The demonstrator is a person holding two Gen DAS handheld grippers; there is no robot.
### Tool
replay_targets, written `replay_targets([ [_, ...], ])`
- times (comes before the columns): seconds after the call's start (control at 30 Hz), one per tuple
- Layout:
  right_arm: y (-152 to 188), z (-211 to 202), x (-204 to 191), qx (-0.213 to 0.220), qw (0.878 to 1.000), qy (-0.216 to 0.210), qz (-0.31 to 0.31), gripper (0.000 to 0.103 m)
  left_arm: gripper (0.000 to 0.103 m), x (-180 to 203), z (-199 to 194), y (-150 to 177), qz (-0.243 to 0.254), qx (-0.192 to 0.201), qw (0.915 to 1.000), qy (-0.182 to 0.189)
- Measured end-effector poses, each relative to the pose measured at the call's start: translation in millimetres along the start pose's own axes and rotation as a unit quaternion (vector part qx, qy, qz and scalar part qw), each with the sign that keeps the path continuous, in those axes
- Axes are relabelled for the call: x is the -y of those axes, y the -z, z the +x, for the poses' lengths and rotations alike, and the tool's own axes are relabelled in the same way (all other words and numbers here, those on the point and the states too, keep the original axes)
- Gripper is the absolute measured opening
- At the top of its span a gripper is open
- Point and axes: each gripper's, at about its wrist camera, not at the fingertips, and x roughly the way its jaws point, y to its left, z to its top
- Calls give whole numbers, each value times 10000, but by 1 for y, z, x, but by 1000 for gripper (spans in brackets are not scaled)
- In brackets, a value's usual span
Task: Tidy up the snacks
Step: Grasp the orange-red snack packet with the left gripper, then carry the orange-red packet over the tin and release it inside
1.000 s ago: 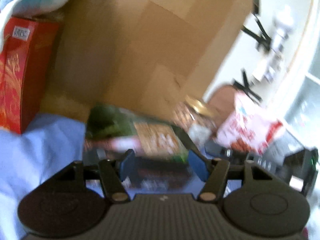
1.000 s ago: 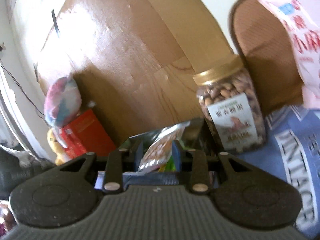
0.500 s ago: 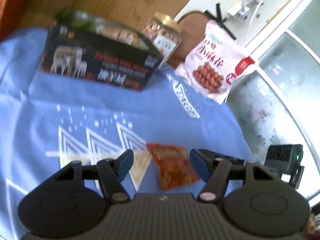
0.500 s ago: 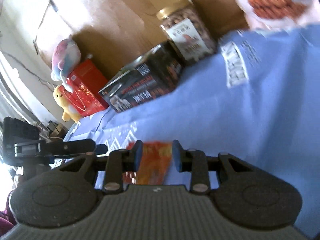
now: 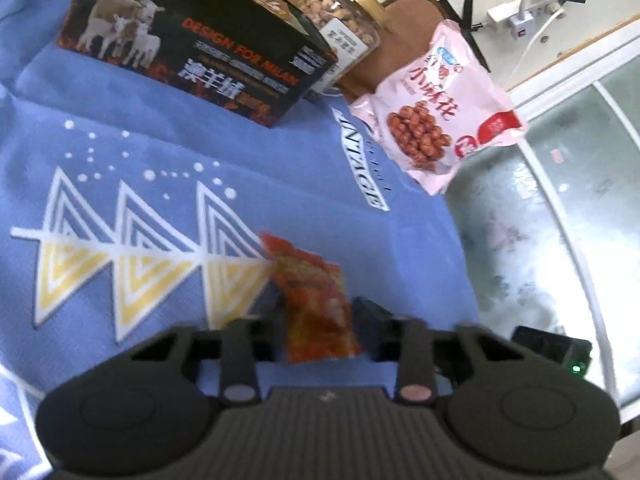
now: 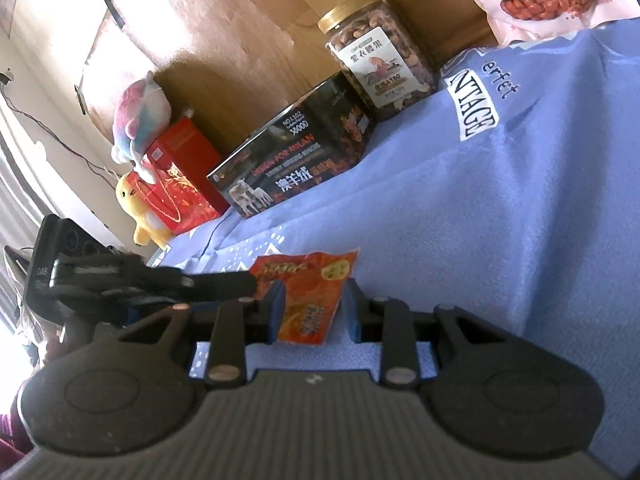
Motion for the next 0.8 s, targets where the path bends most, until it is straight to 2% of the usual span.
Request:
replay_targets([
  [0.1, -1, -3, 4, 51, 9998, -118, 131, 38, 18, -13, -7, -4, -415, 16, 9985, 347],
  [0.13, -1, -5, 6, 95, 9996, -163, 202, 43, 18, -15, -10, -5, -469, 59, 9981, 400],
  [0.2, -4, -8, 13, 191, 9979, -340, 526, 47, 16, -19, -18, -7, -545, 154, 9967, 586],
  [0.27, -4, -10, 17, 239, 9949, -509, 836, 48, 16, -21, -26, -9, -679, 196, 9932, 926],
  [0.3, -4, -9, 18, 207, 9939, -578, 916, 49, 16, -22, -30, -9, -719, 229, 9910, 1110],
  [0.37, -4, -8, 13, 131, 9928, -725, 941, 57, 16, -21, -37, -10, -743, 303, 9879, 1328],
  [0.43, -3, -4, 7, -19, 9897, -1032, 995, 60, 16, -19, -42, -12, -718, 379, 9867, 1408],
  [0.53, -1, 5, 0, -217, 9834, -1391, 1142, 61, 16, -20, -43, -13, -776, 359, 9845, 1533],
  [0.57, -1, 7, -2, -244, 9814, -1498, 1176, 58, 16, -19, -42, -12, -790, 328, 9837, 1580],
  [0.6, -2, 7, -4, -221, 9801, -1580, 1183, 45, 16, -19, -42, -12, -768, 331, 9843, 1554],
  [0.7, -9, 2, -13, -57, 9831, -1557, 956, 29, 16, -18, -48, -15, -677, 416, 9869, 1405],
  [0.73, -13, 0, -15, -5, 9844, -1535, 861, 19, 16, -19, -49, -17, -682, 436, 9872, 1377],
  [0.8, -21, -1, -22, 112, 9880, -1406, 637, 18, 16, -19, -50, -22, -638, 478, 9884, 1294],
])
